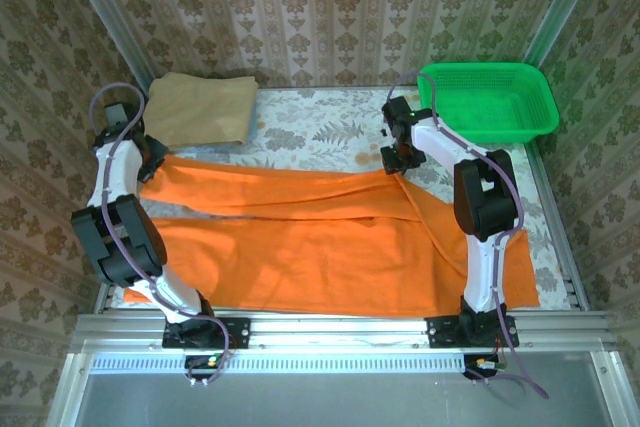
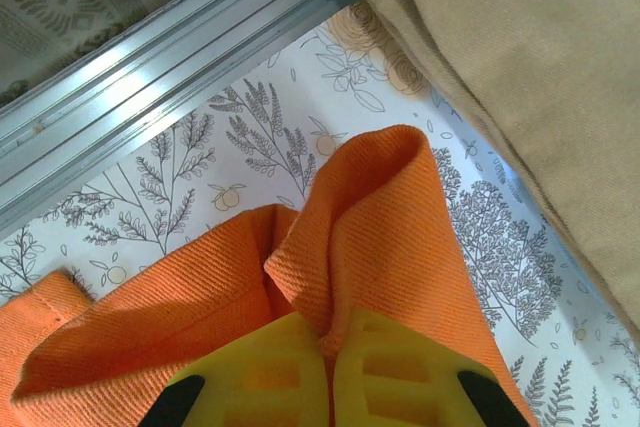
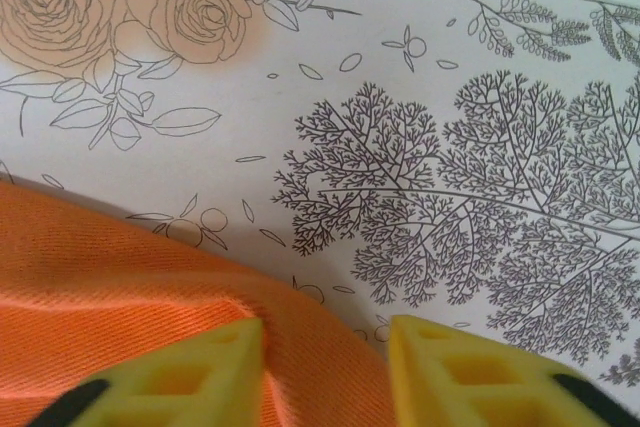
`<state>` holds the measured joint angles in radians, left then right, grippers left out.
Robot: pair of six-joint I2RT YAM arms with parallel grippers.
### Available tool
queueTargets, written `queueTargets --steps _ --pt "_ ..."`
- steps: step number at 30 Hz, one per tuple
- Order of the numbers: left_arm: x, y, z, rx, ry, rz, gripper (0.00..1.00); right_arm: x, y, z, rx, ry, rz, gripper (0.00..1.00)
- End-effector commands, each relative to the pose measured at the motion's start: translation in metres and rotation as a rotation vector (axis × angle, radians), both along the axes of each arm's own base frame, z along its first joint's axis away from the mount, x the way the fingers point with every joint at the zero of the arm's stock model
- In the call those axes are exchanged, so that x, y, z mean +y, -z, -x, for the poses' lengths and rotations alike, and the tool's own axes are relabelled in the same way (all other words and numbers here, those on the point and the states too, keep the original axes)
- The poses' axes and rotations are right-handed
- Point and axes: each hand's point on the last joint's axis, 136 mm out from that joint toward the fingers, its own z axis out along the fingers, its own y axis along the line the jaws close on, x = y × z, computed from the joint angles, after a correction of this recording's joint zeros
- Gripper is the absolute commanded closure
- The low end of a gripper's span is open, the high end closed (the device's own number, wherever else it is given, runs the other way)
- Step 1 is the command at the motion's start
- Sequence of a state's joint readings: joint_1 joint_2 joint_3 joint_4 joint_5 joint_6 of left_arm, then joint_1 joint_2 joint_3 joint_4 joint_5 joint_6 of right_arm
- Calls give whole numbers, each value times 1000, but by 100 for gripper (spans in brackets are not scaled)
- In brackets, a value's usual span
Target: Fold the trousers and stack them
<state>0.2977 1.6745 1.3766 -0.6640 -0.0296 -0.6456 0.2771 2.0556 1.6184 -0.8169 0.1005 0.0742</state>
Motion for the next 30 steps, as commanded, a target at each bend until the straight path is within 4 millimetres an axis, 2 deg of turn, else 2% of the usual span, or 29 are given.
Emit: queueTargets --steps 1,6,8,10,13,14,15,22,26,30 --pt "5 -13 -3 -16 16 -27 100 -2 7 10 50 -7 -2 64" --pt "4 -10 -4 -12 24 -17 100 10 -2 16 47 -20 -73 56" --pt "3 -8 -4 -10 26 -15 100 7 3 18 62 -15 -51 56" --pt "2 -9 -5 -14 28 -11 100 5 13 22 95 -4 -41 62" --pt "2 -8 -5 -14 29 -7 100 3 15 23 91 13 -35 86" --pt "2 -8 -5 -13 30 -6 100 3 11 21 74 17 -44 96" --pt "2 -7 -5 -11 30 -3 100 5 6 20 56 19 -54 100" --pt "1 -14 -4 -21 40 -2 100 12 -35 21 -54 35 -91 100" --pt "2 -25 2 -34 39 -14 100 12 -68 31 -141 51 -131 100" --pt "2 -32 6 -45 41 -10 100 14 -90 51 -183 61 -186 100"
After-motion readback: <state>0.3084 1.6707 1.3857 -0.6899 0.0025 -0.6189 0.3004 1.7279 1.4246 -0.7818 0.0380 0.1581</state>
